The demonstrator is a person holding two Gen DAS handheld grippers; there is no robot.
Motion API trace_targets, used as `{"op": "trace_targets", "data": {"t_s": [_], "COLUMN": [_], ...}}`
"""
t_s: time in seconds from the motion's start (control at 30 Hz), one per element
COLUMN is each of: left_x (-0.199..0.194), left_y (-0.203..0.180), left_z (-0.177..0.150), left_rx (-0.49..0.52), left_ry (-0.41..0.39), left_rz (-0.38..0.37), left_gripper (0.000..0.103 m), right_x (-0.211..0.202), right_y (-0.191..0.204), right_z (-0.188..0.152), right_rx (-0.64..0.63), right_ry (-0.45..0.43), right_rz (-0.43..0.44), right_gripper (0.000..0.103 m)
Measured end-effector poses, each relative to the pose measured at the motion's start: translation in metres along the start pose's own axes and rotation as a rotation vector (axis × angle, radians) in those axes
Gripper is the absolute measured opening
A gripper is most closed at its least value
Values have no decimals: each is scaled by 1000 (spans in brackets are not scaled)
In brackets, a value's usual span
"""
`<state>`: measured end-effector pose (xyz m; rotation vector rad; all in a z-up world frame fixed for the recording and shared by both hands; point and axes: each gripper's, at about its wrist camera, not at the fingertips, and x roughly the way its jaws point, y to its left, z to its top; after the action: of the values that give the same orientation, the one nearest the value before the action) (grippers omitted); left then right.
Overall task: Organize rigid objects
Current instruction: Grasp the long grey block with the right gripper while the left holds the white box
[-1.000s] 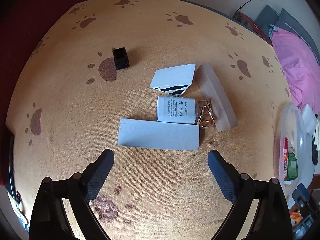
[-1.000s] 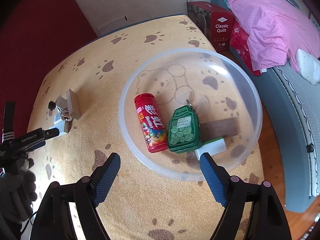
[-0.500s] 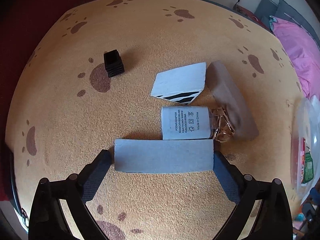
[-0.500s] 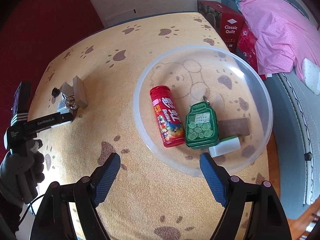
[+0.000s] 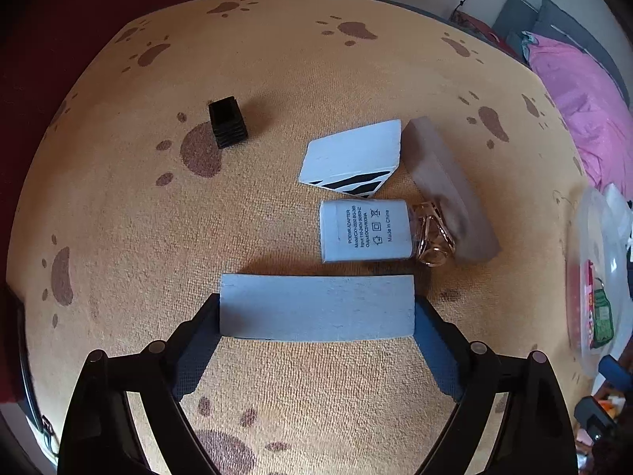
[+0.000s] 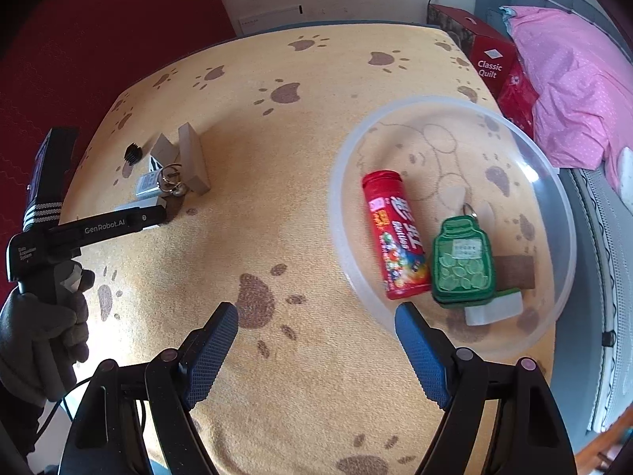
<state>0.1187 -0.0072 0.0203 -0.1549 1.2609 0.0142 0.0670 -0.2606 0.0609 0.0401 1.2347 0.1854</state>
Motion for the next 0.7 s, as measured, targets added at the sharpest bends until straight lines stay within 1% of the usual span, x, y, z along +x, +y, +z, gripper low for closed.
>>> {"op": "trace_targets", "data": {"t_s": [0.13,0.3,0.33,0.37,0.43,0.53,0.7], "left_x": [-11,-25,-27,-30,-35,-46,-61], "left_y": [8,21,23,27,33,45,58], "left_z": [-10,-21,-22,-24,-28,-37,-44], "left_rx": [3,-1,0,2,4,-5,-11], "left_ry": [-7,-22,-25,-26,-28,-37,-52], "left_rz": [11,39,49,62,85,85,81], "left_gripper": [92,92,92,92,92,92,92], "right_x": [6,15,17,19,24,31,42], "right_y": [12,31,36,40,49,64,89], "right_z": [8,28,33,38,48,62,86], "right_rx": [-3,-15,-19,-23,-36,-56,-83], "right_ry": [6,-8,-10,-12,-16,-19,-24], "right_rz": [17,40,42,45,55,66,79], "right_gripper": [85,85,83,79,76,68,62]}}
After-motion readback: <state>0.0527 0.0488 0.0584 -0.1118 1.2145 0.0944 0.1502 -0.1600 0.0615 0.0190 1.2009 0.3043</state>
